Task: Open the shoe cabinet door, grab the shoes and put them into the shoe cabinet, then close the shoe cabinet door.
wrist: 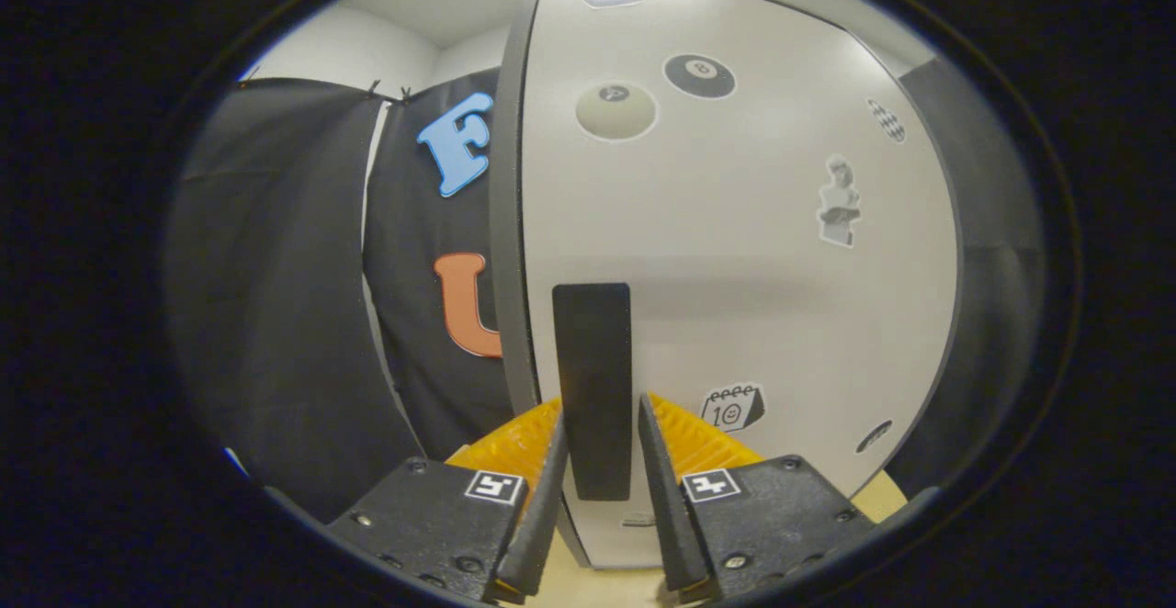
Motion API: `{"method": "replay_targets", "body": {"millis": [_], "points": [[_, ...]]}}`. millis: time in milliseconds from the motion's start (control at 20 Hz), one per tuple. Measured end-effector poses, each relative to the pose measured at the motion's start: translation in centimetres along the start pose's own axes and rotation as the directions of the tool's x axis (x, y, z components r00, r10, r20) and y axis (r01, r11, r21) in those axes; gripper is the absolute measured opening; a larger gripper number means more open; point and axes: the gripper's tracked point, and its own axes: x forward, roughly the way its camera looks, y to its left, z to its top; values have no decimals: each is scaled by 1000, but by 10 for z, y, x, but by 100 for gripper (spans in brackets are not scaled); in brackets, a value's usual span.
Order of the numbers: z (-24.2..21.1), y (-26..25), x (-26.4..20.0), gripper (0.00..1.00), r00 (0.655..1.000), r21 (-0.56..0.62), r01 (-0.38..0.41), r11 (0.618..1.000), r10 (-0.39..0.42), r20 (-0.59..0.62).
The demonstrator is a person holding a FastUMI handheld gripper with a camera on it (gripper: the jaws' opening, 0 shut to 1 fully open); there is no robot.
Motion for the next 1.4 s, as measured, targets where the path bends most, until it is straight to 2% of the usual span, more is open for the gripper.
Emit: {"method": "replay_targets", "body": {"millis": [250, 400, 650, 850, 1100, 1400], "points": [[1, -4, -2, 36, 999, -70, 29, 997, -26, 39], [-1, -4, -5, 34, 1000, -88, -4, 996, 5, 19], [-4, -4, -24, 33, 999, -86, -16, 996, 12, -46], [-4, 0, -49, 32, 995, -95, -79, 992, 72, -71], [2, 0, -74, 31, 978, -101, -204, 974, 199, -64], [1, -11, -85, 27, 954, -99, -300, 949, 297, -46]]}}
